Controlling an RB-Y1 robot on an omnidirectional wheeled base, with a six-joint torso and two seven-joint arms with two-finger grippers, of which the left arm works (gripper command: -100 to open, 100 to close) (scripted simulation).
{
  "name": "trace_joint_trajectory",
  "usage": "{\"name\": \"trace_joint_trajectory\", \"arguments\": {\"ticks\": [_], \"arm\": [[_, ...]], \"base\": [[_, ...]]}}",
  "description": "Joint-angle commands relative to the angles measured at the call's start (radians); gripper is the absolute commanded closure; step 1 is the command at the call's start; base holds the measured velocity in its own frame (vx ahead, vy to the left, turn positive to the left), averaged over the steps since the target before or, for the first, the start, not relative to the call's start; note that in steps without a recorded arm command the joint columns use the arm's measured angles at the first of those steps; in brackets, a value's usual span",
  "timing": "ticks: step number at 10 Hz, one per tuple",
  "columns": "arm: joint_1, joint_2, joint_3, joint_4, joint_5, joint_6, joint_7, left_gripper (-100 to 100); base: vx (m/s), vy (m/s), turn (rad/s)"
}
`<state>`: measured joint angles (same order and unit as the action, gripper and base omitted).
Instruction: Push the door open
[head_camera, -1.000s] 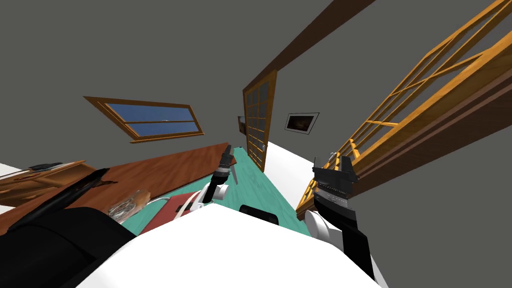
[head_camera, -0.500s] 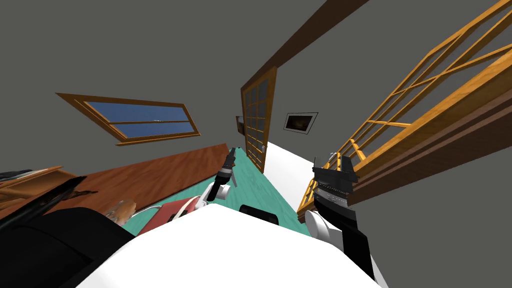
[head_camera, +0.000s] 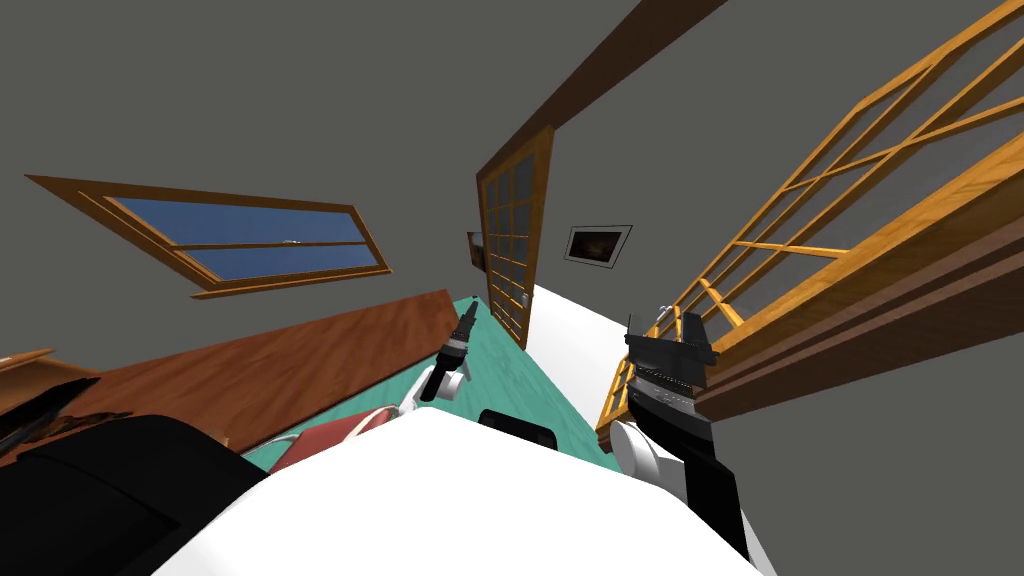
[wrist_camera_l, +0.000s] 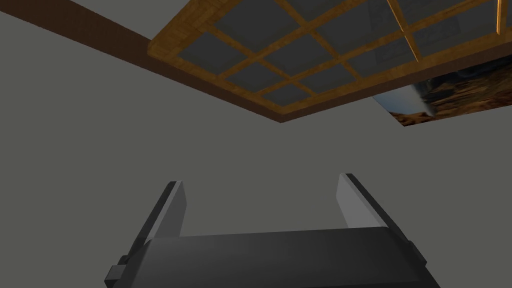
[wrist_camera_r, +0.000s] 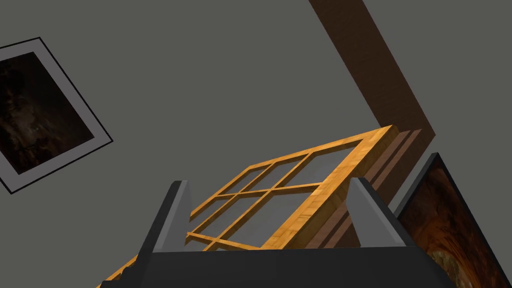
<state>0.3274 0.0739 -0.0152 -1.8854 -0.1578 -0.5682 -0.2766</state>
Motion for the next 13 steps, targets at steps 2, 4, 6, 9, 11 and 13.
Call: {"name": "trace_joint_trajectory", "arguments": {"ticks": [2,4,6,9,11,13], "arm": [[-0.028,0.007,-0.006,0.065,-0.007,-0.009,-0.062,-100],[-0.044,0.010,-0.013,0.114,-0.012,-0.019,-0.110,-100],[-0.060,0.013,-0.020,0.165,-0.018,-0.030,-0.158,-100],[-0.085,0.016,-0.031,0.242,-0.027,-0.046,-0.231,-100],[-0.102,0.017,-0.038,0.294,-0.032,-0.057,-0.281,-100],[-0.118,0.017,-0.045,0.346,-0.038,-0.068,-0.331,-100]], "base": [[0.089,0.048,-0.066],[0.092,0.056,-0.064],[0.104,0.058,-0.074],[0.086,0.058,-0.070],[0.081,0.050,-0.071],[0.090,0.066,-0.075]]}}
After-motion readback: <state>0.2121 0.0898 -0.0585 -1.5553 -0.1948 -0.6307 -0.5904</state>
